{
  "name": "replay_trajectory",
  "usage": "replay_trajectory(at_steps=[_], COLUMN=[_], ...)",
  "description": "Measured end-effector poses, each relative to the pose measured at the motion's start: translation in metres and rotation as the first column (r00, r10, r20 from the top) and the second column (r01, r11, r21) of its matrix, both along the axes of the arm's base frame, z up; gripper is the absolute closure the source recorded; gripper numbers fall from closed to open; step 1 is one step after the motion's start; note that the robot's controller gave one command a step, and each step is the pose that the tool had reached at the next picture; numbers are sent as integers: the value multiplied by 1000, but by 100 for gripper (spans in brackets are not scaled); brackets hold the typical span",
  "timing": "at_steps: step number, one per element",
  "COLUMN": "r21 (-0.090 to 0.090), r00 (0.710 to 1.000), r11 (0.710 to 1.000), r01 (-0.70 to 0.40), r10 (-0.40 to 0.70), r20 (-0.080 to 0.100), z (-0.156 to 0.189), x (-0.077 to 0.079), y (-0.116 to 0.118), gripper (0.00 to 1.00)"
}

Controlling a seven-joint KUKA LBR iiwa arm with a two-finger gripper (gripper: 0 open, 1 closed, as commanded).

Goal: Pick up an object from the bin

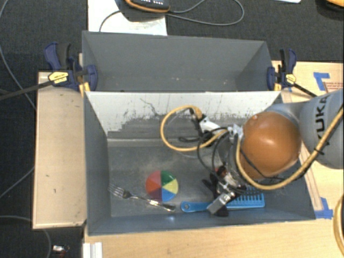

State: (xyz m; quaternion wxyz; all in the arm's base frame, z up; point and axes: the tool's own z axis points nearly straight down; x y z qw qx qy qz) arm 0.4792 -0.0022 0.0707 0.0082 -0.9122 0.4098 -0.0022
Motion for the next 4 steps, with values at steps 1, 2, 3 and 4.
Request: replay_trajectory(at_steps=[1, 2, 3, 4], r21=[-2, -4, -4, -1], r00=[974, 926, 927, 945], r11=[974, 926, 927, 945], r01=[-224, -376, -375, -326], r10=[224, 377, 375, 326], r20=[3, 4, 3, 2], z=[11, 7, 7, 42], x=[-2, 5, 5, 3], y=[-15, -48, -48, -47], gripper=[0, 100, 100, 100])
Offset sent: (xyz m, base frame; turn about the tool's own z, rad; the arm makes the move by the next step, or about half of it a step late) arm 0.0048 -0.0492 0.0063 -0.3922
